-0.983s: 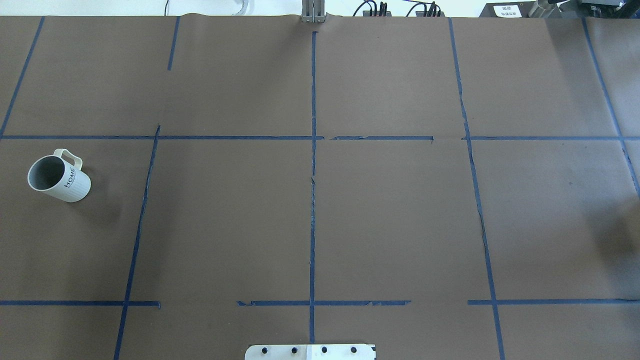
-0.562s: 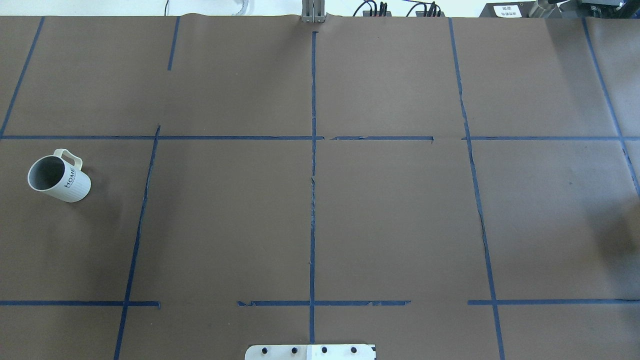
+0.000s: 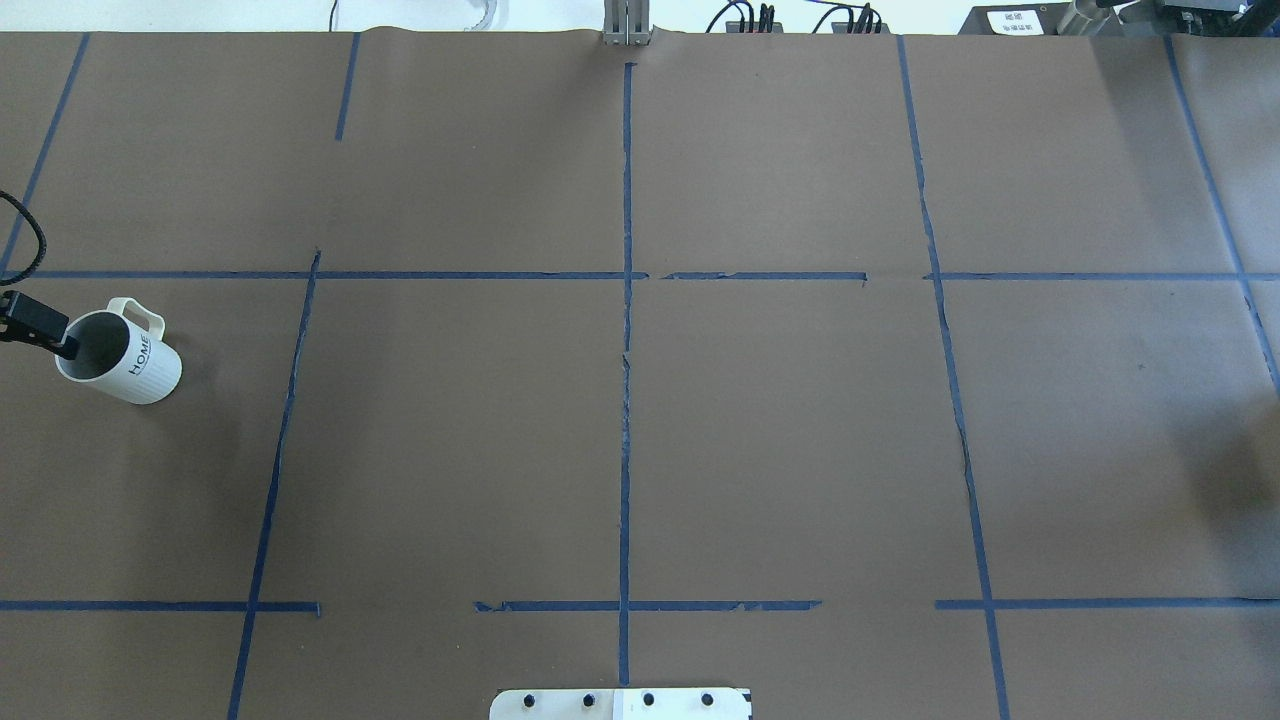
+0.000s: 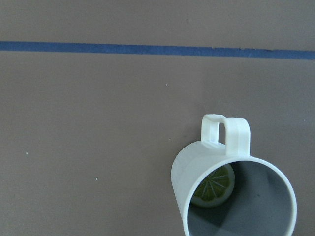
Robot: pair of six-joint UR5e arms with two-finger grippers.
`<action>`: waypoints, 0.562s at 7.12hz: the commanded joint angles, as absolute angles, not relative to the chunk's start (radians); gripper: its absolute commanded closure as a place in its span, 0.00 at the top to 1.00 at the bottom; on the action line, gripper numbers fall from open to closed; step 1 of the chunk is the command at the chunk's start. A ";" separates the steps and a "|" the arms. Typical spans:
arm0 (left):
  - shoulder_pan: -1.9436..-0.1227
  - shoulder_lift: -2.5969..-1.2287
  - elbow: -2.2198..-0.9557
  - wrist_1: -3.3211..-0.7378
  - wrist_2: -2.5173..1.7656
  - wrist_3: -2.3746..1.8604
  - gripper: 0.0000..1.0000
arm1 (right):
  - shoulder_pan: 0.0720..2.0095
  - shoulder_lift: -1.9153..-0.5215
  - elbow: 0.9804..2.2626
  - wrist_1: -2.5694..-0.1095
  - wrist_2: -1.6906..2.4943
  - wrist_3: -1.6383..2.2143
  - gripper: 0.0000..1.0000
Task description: Left arm hands cup to right arm to dump lemon
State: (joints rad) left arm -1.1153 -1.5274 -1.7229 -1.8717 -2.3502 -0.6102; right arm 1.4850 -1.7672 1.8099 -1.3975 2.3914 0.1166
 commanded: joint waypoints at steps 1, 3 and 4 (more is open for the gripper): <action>-1.092 -1.540 -1.675 -1.903 -2.349 -0.612 1.00 | 1.483 -1.767 1.810 -1.397 2.391 0.117 1.00; -1.092 -1.564 -1.635 -1.942 -2.349 -0.615 0.89 | 1.483 -1.767 1.810 -1.397 2.391 0.117 1.00; -1.092 -1.571 -1.628 -1.942 -2.349 -0.615 0.57 | 1.483 -1.767 1.812 -1.397 2.393 0.117 1.00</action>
